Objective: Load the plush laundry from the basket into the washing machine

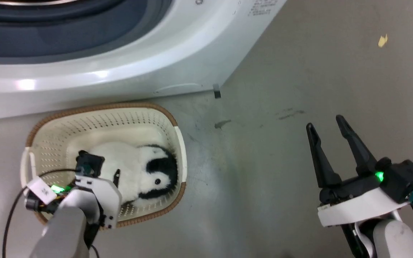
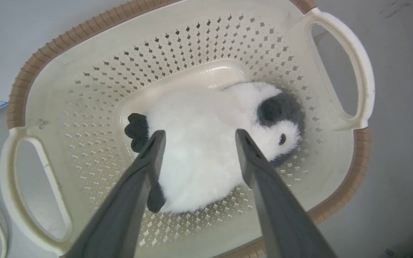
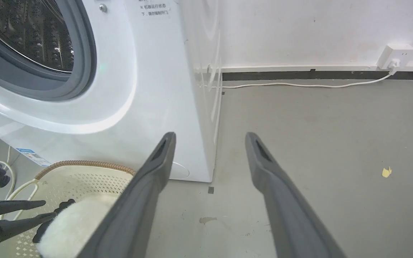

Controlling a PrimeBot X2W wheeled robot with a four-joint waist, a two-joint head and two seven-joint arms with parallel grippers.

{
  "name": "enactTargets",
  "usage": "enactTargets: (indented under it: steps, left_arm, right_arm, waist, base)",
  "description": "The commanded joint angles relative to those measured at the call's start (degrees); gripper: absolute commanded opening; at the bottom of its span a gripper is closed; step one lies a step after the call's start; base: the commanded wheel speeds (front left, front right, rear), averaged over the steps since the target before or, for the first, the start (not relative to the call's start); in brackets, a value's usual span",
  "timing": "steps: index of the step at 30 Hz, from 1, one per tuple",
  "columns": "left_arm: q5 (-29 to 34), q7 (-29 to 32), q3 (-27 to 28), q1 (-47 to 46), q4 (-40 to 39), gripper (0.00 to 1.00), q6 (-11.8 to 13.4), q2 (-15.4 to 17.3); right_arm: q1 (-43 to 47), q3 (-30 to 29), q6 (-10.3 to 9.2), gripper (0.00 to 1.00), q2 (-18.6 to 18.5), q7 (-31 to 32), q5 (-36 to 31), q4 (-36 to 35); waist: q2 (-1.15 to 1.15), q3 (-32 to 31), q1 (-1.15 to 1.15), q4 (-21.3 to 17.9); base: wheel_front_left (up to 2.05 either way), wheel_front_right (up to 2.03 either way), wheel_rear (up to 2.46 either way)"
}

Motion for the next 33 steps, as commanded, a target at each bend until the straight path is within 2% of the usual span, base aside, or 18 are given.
enactTargets:
  steps: [1,9,23,24,25,26,33]
  left_arm:
    - [-0.05,1.23,-0.59,-2.34,2.28,1.0,-0.47,1.11]
    - [-2.23,4.35,-1.39,-6.61,7.45,1.0,-1.04,3.65]
    - [-3.23,5.57,-4.74,-13.42,14.13,1.0,-1.72,6.44]
    - [-3.44,6.2,-5.42,-14.31,15.34,0.76,-1.86,6.64]
    - [-3.44,6.2,-5.42,-14.31,15.34,0.76,-1.86,6.64]
    - [-3.82,6.31,-6.1,-15.08,16.26,0.0,-2.01,6.77]
    - [-5.24,3.58,-6.96,-16.19,19.2,0.0,-1.81,7.76]
  right_arm:
    - [-1.52,0.37,-0.04,1.0,0.08,-0.62,0.67,-0.64]
    - [-2.66,0.92,-0.04,1.0,0.08,-1.58,2.51,-1.2]
    - [-3.86,1.71,-0.04,1.0,0.1,-3.14,5.18,-1.93]
    - [-4.07,1.87,-0.05,1.0,0.1,-3.37,5.49,-1.94]
    - [-4.07,1.87,-0.05,1.0,0.1,-3.37,5.49,-1.94]
    - [-4.39,2.09,-0.05,1.0,0.1,-3.61,5.79,-1.84]
    - [-5.74,2.63,-0.05,1.0,0.11,-4.33,6.29,-1.35]
  waist:
    - [0.0,2.11,-0.01,-0.96]
    - [0.0,6.69,-0.01,-3.25]
    - [0.0,13.16,-0.01,-5.96]
    - [0.0,14.0,-0.01,-6.38]
    - [0.0,14.0,-0.01,-6.38]
    - [0.0,14.74,-0.01,-6.84]
    - [0.0,15.29,-0.01,-8.15]
  base:
    - [0.0,0.0,0.0]
    - [0.0,0.0,0.0]
    - [0.0,0.0,0.0]
    - [0.0,0.0,0.0]
    - [0.0,0.0,0.0]
    - [0.0,0.0,0.0]
    - [0.0,0.0,0.0]
